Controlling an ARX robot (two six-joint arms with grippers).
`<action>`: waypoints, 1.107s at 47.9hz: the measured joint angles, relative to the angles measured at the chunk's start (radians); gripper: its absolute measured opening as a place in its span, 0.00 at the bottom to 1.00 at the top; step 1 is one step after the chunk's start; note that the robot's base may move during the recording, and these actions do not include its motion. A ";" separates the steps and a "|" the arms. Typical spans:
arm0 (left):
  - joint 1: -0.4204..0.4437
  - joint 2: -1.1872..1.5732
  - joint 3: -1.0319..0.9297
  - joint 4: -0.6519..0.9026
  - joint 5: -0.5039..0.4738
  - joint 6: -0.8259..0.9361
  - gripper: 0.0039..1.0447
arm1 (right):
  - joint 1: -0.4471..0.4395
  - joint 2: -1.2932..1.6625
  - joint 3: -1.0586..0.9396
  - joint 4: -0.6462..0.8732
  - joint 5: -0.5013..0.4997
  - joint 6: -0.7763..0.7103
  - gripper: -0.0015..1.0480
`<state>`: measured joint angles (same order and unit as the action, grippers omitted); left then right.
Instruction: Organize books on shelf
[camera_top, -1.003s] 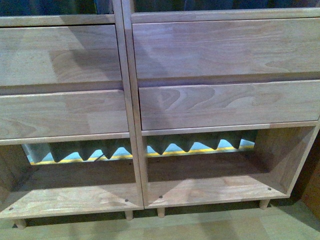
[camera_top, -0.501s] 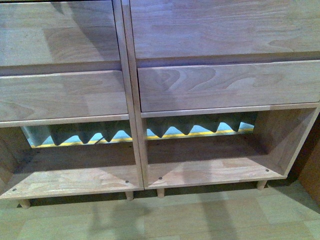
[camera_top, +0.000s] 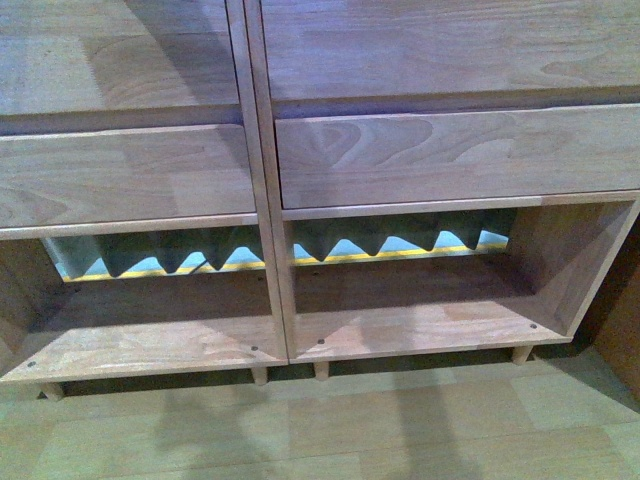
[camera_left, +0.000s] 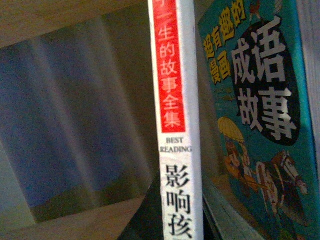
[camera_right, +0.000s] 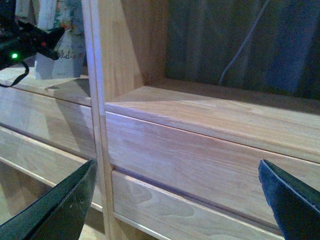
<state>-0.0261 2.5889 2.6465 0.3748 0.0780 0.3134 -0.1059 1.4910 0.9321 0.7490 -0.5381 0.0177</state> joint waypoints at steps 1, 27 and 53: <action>0.000 0.005 0.009 -0.004 0.000 0.000 0.06 | 0.005 -0.004 -0.003 -0.002 0.000 -0.010 0.93; -0.014 0.148 0.237 -0.052 0.034 0.021 0.06 | 0.056 -0.108 -0.059 -0.044 -0.019 -0.069 0.93; -0.021 -0.131 -0.423 0.274 0.072 0.011 0.91 | 0.056 -0.108 -0.061 -0.046 -0.019 -0.069 0.93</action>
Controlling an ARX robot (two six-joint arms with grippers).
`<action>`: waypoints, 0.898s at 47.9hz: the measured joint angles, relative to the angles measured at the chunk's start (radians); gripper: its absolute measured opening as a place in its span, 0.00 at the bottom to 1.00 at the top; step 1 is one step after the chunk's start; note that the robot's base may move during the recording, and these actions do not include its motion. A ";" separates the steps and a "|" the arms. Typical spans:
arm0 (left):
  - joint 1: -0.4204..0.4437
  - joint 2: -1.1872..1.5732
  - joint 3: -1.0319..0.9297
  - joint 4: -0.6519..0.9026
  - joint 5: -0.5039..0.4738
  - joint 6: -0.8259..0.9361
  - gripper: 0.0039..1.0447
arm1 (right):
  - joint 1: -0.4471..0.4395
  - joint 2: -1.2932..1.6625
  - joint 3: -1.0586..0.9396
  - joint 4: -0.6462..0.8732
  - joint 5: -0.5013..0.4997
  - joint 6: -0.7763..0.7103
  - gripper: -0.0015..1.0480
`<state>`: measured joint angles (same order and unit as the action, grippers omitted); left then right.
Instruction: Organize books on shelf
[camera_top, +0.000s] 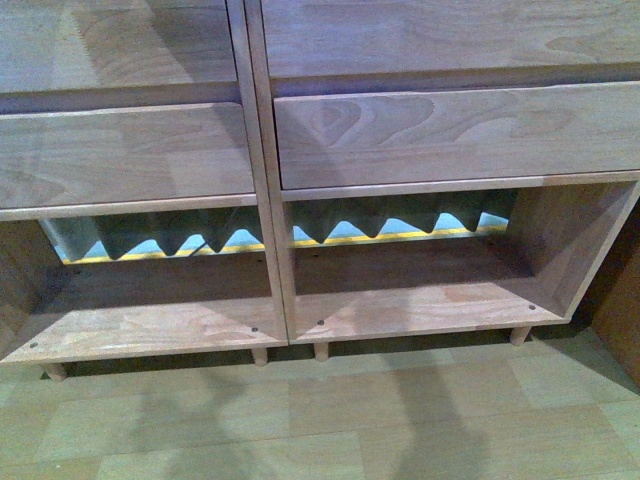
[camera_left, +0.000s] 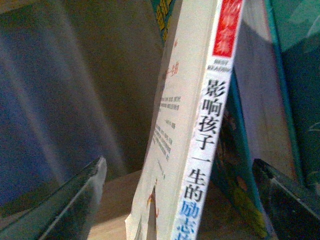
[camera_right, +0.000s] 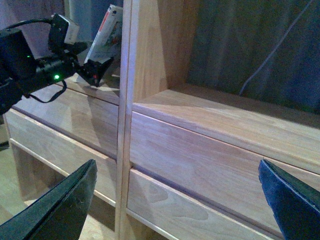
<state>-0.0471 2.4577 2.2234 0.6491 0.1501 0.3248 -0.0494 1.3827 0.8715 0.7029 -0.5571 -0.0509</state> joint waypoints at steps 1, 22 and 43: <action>0.000 -0.022 -0.039 0.014 0.000 -0.007 0.94 | 0.000 0.000 0.000 0.000 0.000 0.000 0.93; 0.017 -0.522 -0.737 0.000 -0.102 -0.286 0.94 | 0.000 0.000 0.000 0.000 0.000 0.000 0.93; 0.029 -0.912 -1.266 -0.050 -0.155 -0.366 0.65 | 0.045 -0.179 -0.232 -0.130 0.557 0.037 0.55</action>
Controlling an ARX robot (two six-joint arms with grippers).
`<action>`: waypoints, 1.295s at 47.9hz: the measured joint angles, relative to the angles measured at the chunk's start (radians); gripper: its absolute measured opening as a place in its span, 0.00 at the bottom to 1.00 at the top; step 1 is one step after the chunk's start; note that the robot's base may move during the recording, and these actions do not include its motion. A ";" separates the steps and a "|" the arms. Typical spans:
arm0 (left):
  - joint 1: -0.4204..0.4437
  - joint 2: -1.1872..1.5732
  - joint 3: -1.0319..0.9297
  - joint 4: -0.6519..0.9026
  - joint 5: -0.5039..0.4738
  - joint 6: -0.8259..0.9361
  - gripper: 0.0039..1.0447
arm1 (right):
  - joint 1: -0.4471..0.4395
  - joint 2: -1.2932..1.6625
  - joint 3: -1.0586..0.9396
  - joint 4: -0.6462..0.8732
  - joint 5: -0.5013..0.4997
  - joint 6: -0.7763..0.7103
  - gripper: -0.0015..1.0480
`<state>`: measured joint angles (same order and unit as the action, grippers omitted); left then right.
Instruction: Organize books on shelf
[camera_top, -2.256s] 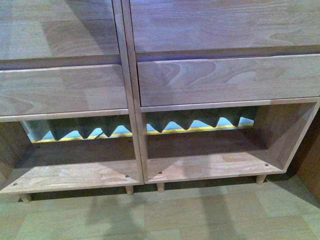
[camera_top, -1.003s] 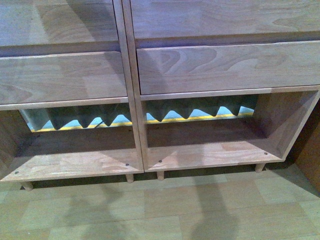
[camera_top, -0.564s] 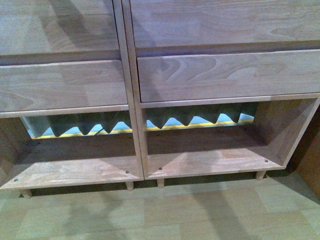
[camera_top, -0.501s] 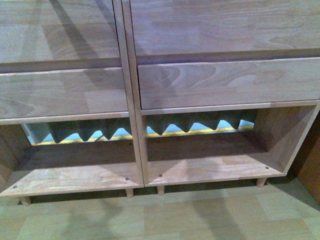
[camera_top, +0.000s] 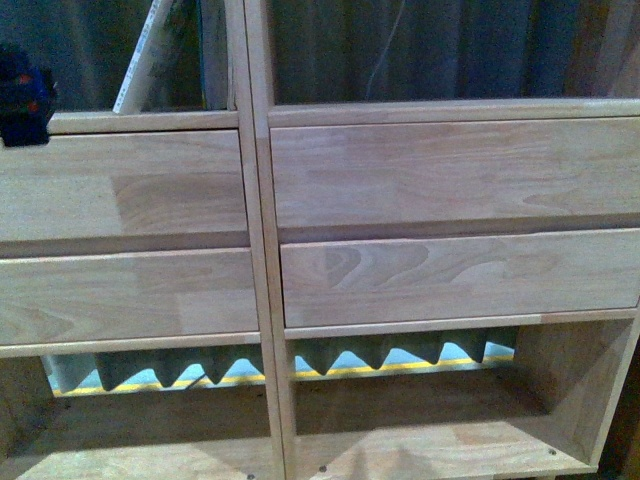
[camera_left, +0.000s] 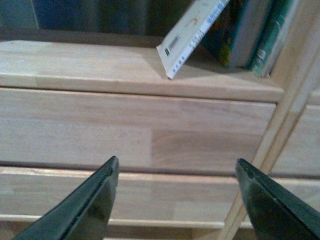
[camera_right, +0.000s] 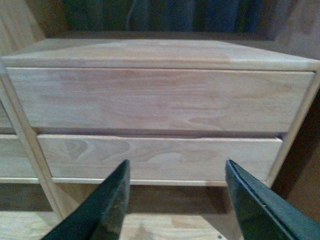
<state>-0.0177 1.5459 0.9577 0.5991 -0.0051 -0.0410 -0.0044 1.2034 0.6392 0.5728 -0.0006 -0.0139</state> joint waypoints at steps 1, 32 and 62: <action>0.003 -0.018 -0.033 0.016 0.003 0.005 0.62 | 0.000 -0.013 -0.024 0.010 0.002 0.001 0.52; 0.015 -0.379 -0.623 0.224 0.006 0.028 0.02 | 0.003 -0.302 -0.431 0.108 -0.003 0.006 0.03; 0.015 -0.726 -0.861 0.118 0.005 0.029 0.02 | 0.003 -0.613 -0.584 -0.046 -0.002 0.006 0.03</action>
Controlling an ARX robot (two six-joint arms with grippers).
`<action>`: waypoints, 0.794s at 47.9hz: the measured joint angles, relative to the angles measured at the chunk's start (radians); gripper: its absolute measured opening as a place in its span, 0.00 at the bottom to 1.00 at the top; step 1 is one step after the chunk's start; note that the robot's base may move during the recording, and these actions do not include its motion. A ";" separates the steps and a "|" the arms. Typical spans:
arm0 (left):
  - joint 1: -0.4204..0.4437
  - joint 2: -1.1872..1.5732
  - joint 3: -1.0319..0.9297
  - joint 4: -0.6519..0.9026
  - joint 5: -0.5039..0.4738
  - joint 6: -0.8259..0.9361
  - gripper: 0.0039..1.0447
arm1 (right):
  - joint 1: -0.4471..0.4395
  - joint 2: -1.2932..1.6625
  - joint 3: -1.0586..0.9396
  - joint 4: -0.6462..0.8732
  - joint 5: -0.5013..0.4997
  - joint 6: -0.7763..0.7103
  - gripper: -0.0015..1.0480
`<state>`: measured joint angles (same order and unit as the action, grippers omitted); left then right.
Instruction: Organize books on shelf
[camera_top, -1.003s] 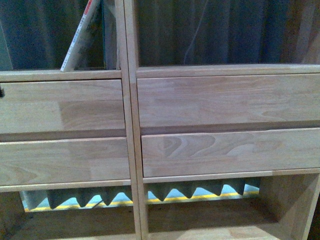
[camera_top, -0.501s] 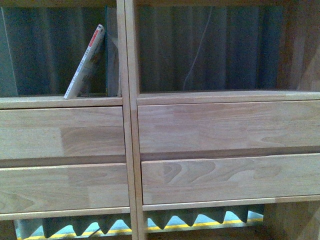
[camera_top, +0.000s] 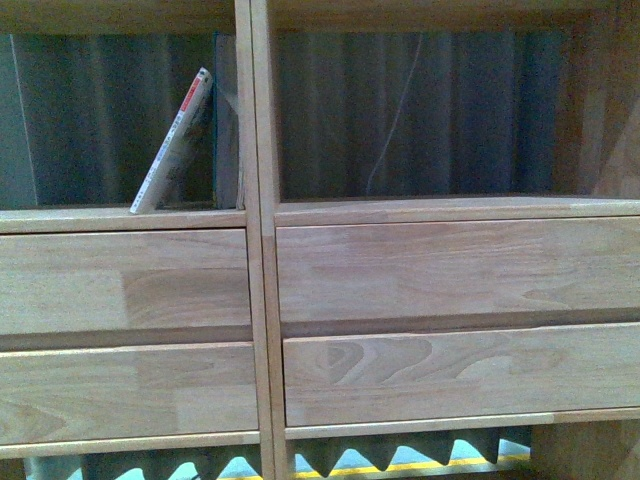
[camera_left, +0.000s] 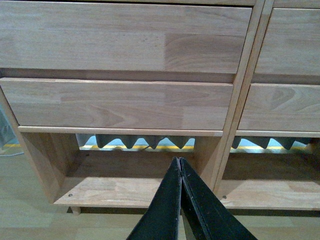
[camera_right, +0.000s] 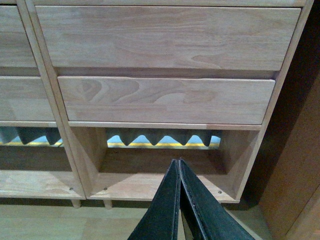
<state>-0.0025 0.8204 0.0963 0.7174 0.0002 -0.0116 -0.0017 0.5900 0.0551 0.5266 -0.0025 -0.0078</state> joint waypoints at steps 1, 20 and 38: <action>0.000 -0.013 -0.005 -0.008 0.000 0.000 0.02 | 0.000 -0.011 -0.003 -0.008 0.000 0.000 0.03; 0.000 -0.284 -0.084 -0.191 0.000 0.001 0.02 | 0.000 -0.232 -0.042 -0.169 0.002 0.001 0.03; 0.000 -0.478 -0.084 -0.376 0.000 0.001 0.02 | 0.000 -0.364 -0.042 -0.299 0.002 0.001 0.03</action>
<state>-0.0025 0.3420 0.0120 0.3416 -0.0002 -0.0105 -0.0017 0.2264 0.0128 0.2272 -0.0002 -0.0071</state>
